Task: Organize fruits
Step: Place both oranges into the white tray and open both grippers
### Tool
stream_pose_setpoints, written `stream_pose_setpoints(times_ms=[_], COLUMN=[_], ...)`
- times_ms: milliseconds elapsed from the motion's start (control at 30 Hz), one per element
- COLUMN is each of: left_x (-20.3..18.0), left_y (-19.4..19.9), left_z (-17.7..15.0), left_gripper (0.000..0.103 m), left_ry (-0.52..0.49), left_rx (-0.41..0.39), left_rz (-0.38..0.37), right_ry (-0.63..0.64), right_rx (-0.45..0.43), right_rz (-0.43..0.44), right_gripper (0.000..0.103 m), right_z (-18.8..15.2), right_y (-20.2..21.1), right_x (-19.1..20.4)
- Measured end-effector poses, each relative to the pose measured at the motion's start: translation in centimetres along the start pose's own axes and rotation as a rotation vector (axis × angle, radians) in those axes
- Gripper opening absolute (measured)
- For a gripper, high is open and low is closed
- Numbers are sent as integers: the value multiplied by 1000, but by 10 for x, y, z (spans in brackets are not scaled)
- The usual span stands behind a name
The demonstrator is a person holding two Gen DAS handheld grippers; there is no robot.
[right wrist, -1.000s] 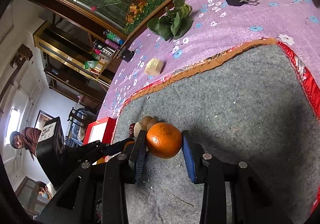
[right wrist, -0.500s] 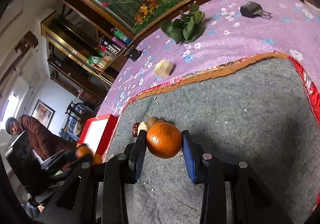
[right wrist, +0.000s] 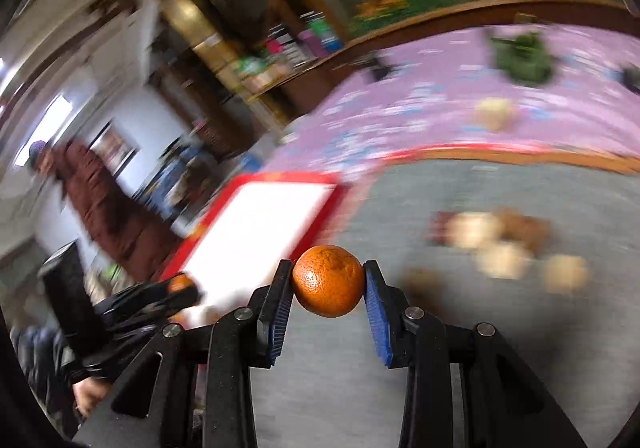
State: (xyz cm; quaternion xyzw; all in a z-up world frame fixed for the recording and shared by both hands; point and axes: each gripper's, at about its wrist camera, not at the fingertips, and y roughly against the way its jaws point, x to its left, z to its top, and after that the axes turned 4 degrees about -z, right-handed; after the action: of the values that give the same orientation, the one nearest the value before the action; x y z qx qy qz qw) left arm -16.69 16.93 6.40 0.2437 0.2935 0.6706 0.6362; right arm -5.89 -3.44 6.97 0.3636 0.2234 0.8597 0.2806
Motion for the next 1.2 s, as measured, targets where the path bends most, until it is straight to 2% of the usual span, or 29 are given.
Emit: stream_pose_setpoints(times_ms=[133,300,633,733,967,1033,1200], left_x=[15,33,45,39,36,34,23], left_y=[-2,-3,-11,-13,-9,-5,11], left_z=[-6,-12,-14,-14,-13,-10,-1], left_gripper=[30,30,31,31,31,34,65], left_ry=[16,39,54,28,27,21,11], left_rx=[-1,-2,-10,-11,-26,-35,-91], left_rz=[34,56,129,184,239,257,307], right_ry=[87,115,166,189,177,171,168], right_rx=[50,111,177,171,123,97,34], right_rz=[45,72,-31,-67,-89,-80,-88], right_gripper=[35,35,35,36,38,38,39], right_z=[-5,-15,-25,-25,-19,-15,-8], right_y=[-38,-73,-115,-116,-104,-96,-72], right_x=[51,78,85,89,84,81,77])
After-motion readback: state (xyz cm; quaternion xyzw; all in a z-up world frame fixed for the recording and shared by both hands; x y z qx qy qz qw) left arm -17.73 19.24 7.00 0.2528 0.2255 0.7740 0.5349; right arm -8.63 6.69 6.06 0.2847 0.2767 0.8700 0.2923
